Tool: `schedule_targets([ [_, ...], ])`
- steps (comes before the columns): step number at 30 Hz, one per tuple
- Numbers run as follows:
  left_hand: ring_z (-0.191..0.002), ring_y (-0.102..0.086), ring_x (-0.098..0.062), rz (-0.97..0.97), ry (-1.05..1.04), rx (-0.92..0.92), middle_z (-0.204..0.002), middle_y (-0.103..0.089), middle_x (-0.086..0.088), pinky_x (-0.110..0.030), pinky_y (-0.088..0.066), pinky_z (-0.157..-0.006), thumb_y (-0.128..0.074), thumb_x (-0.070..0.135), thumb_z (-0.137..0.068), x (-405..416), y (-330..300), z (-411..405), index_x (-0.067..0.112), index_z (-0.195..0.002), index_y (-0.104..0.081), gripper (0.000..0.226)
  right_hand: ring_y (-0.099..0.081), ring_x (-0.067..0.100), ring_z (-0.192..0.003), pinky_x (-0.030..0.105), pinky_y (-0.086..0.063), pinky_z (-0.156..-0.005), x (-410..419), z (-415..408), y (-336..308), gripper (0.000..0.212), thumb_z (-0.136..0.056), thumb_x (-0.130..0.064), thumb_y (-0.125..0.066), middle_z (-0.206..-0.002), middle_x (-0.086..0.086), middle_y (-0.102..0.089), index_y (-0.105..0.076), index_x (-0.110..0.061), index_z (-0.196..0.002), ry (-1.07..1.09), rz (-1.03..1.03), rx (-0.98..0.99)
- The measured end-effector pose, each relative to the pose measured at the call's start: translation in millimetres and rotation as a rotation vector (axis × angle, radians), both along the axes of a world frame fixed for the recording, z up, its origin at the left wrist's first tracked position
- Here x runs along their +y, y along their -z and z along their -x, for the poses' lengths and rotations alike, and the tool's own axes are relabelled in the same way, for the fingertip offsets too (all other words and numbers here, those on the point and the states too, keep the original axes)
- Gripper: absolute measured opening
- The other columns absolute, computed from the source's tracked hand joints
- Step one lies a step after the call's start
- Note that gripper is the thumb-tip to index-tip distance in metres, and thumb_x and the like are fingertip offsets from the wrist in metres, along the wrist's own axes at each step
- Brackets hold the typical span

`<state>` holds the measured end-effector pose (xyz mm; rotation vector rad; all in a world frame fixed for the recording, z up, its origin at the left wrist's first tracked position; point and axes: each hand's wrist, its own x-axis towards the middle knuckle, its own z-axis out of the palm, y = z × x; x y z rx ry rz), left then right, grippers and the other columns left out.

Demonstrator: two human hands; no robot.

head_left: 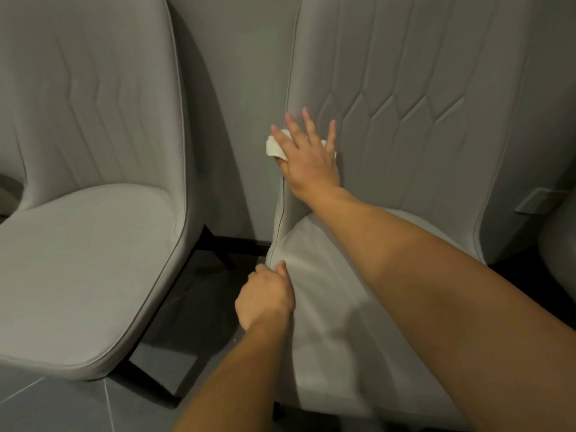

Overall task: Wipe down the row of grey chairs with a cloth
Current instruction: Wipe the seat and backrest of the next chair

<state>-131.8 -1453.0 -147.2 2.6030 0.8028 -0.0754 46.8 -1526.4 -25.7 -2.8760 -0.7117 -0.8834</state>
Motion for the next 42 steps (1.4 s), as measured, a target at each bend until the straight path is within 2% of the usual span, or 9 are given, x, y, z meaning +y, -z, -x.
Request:
schedule_targets([
  [4,-0.094,-0.055,-0.028,0.185,-0.11,0.152,-0.117,-0.059,-0.011,-0.039,-0.034,-0.067,-0.011,0.077,-0.088,15,-12,-39,0.014,-0.132,-0.044,0.084,0.019,0.03,-0.151,0.062,0.012,-0.116,0,-14,30,0.057,-0.1,-0.058,-0.033,-0.167,-0.002,0.007,-0.033,-0.037,-0.153,-0.071,0.218,0.077],
  [9,-0.094,-0.058,-0.027,0.058,-0.02,-0.095,-0.109,-0.061,-0.007,-0.038,-0.037,-0.067,-0.015,0.071,-0.091,-1,3,-73,0.02,-0.121,-0.05,0.069,0.031,0.029,-0.146,0.061,0.014,-0.116,-15,-24,51,0.061,-0.096,-0.065,-0.026,-0.166,-0.004,0.016,-0.028,-0.043,-0.153,-0.148,0.32,0.024],
  [15,-0.068,-0.053,-0.021,-0.019,-0.017,-0.218,-0.08,-0.059,0.0,-0.035,-0.039,-0.059,-0.021,0.072,-0.092,-1,2,-103,0.022,-0.088,-0.048,0.057,0.014,0.035,-0.151,0.068,0.01,-0.114,-14,-30,49,0.062,-0.096,-0.069,-0.026,-0.167,0.003,-0.002,-0.048,-0.036,-0.143,-0.163,0.431,-0.132],
  [20,-0.055,-0.05,-0.015,-0.083,-0.014,-0.275,-0.068,-0.055,0.006,-0.033,-0.041,-0.05,-0.016,0.065,-0.096,-8,6,-100,0.023,-0.088,-0.044,0.051,-0.011,0.038,-0.151,0.07,0.01,-0.112,-22,-54,-4,0.061,-0.1,-0.063,-0.027,-0.159,0.012,-0.034,-0.06,-0.022,-0.131,-0.322,0.645,-0.297],
  [25,-0.052,-0.054,-0.011,-0.062,-0.015,-0.271,-0.066,-0.055,0.008,-0.032,-0.05,-0.051,-0.012,0.065,-0.095,-8,6,-100,0.025,-0.09,-0.044,0.052,-0.012,0.039,-0.151,0.066,0.016,-0.108,-21,-97,-124,0.067,-0.102,-0.057,-0.018,-0.159,0.014,-0.033,-0.044,-0.015,-0.148,-0.039,0.546,-0.337],
  [31,-0.06,-0.056,-0.013,-0.066,-0.008,-0.285,-0.072,-0.057,0.007,-0.034,-0.052,-0.057,-0.007,0.065,-0.094,-7,7,-102,0.025,-0.09,-0.043,0.054,-0.018,0.031,-0.149,0.06,-0.006,-0.118,-52,-134,-224,0.06,-0.101,-0.056,-0.018,-0.161,0.006,-0.027,-0.046,-0.026,-0.145,0.199,0.096,-0.257],
  [36,-0.06,-0.056,-0.012,-0.038,-0.024,-0.281,-0.071,-0.057,0.009,-0.034,-0.053,-0.057,-0.005,0.065,-0.094,-7,6,-103,0.027,-0.09,-0.045,0.055,0.003,0.029,-0.153,0.053,0.002,-0.122,-37,-127,-166,0.056,-0.104,-0.051,-0.02,-0.167,0.0,-0.008,-0.024,-0.032,-0.157,0.033,0.131,-0.214],
  [39,-0.062,-0.056,-0.013,-0.009,-0.028,-0.295,-0.072,-0.058,0.008,-0.035,-0.052,-0.059,-0.005,0.062,-0.096,-4,6,-101,0.028,-0.089,-0.045,0.053,-0.008,0.034,-0.152,0.056,0.0,-0.12,-22,-111,-114,0.053,-0.104,-0.049,-0.03,-0.165,0.001,-0.018,-0.035,-0.032,-0.153,-0.07,0.186,-0.303],
  [42,-0.058,-0.054,-0.011,-0.01,-0.034,-0.289,-0.069,-0.056,0.009,-0.033,-0.051,-0.056,-0.001,0.059,-0.094,-4,3,-99,0.028,-0.086,-0.046,0.055,-0.031,0.04,-0.145,0.064,-0.02,-0.116,-19,-93,-65,0.047,-0.099,-0.045,-0.05,-0.154,0.005,-0.042,-0.056,-0.027,-0.141,-0.253,0.284,-0.425],
])
